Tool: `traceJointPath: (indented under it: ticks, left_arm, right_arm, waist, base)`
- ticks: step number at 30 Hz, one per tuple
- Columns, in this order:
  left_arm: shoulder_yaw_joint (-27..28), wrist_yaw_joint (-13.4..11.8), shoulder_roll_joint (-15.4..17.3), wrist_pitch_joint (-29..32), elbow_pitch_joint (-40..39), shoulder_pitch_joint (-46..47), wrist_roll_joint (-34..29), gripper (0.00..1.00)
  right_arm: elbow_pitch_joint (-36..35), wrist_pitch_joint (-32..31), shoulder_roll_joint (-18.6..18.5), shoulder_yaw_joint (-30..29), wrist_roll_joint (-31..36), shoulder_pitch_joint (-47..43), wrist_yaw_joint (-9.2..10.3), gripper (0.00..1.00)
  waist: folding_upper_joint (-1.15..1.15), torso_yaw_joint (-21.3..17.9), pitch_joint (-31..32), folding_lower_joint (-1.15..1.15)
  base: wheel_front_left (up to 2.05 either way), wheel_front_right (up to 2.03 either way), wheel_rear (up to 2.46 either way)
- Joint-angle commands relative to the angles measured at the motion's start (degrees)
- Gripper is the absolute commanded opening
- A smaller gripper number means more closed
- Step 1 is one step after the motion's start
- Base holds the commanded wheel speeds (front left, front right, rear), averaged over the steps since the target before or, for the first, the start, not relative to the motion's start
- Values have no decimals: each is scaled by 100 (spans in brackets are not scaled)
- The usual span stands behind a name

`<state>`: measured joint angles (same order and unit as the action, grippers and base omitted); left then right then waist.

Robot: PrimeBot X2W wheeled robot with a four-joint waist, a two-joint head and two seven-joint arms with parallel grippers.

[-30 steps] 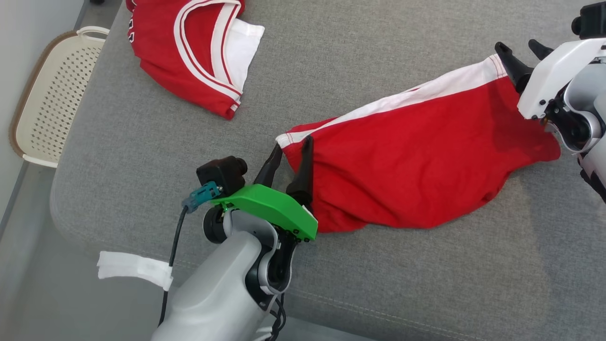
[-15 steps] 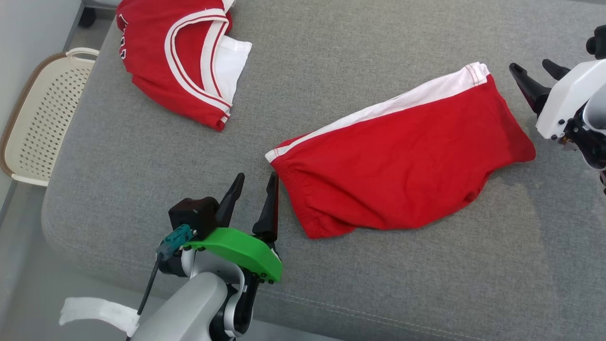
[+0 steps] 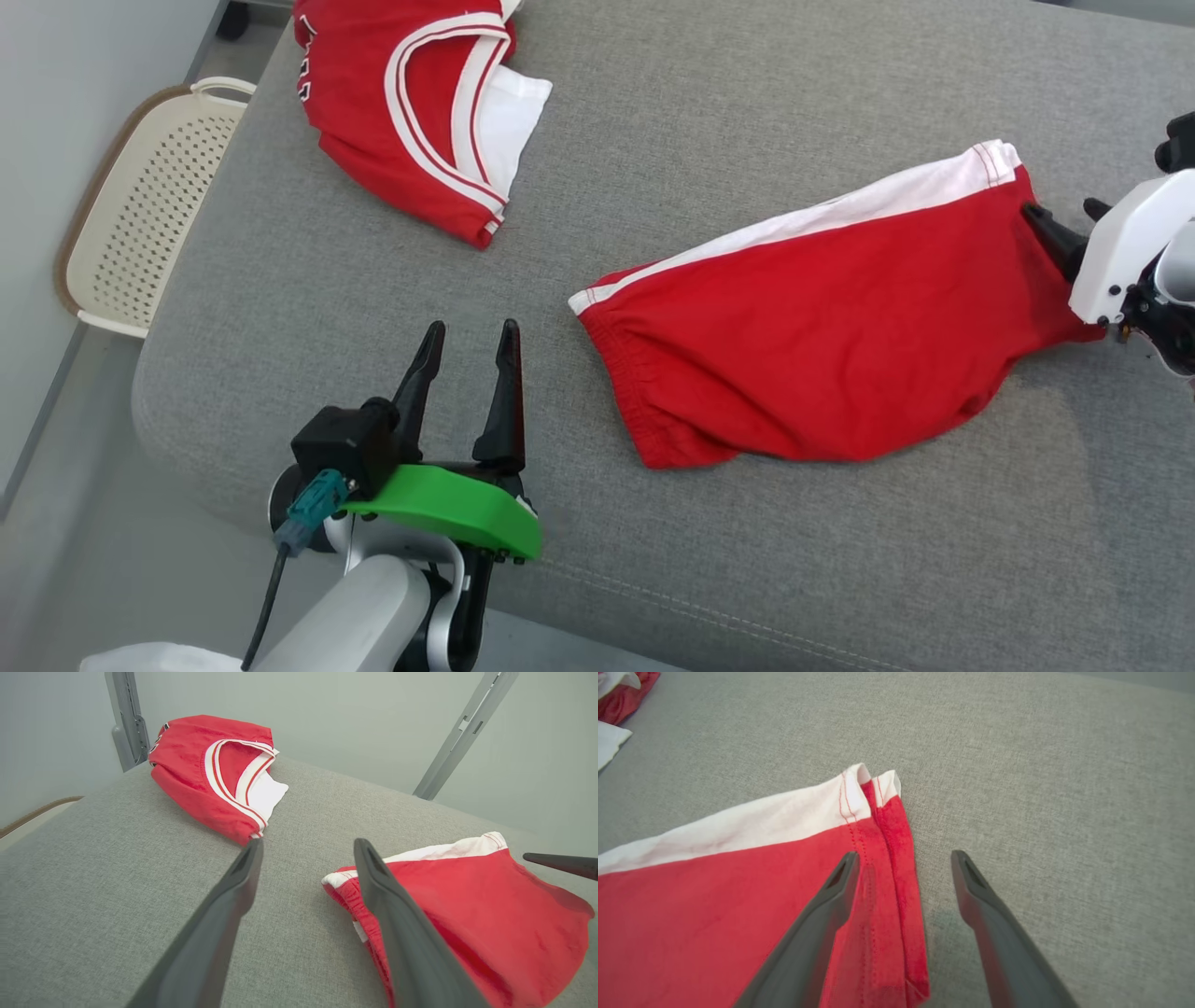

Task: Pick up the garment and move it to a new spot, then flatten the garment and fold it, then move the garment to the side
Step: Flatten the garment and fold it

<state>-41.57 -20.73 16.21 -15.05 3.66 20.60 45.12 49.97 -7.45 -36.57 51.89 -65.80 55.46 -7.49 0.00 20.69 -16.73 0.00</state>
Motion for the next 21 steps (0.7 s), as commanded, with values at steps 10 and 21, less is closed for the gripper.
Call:
traceJointPath:
  ticks: [10, 21]
  left_arm:
    - [191, -21, -65, -13, -275, -305, -80, 100]
    - [280, 37, -55, -13, -289, -365, -83, 100]
  right_arm:
    - [502, -552, 157, 186, -284, -224, 0, 100]
    - [680, -360, 397, 113, -464, -265, 5, 0]
  waist:
    - [0, 242, -43, 0]
    - [0, 1, -10, 0]
  base:
    - [0, 0, 0]
    - [0, 0, 0]
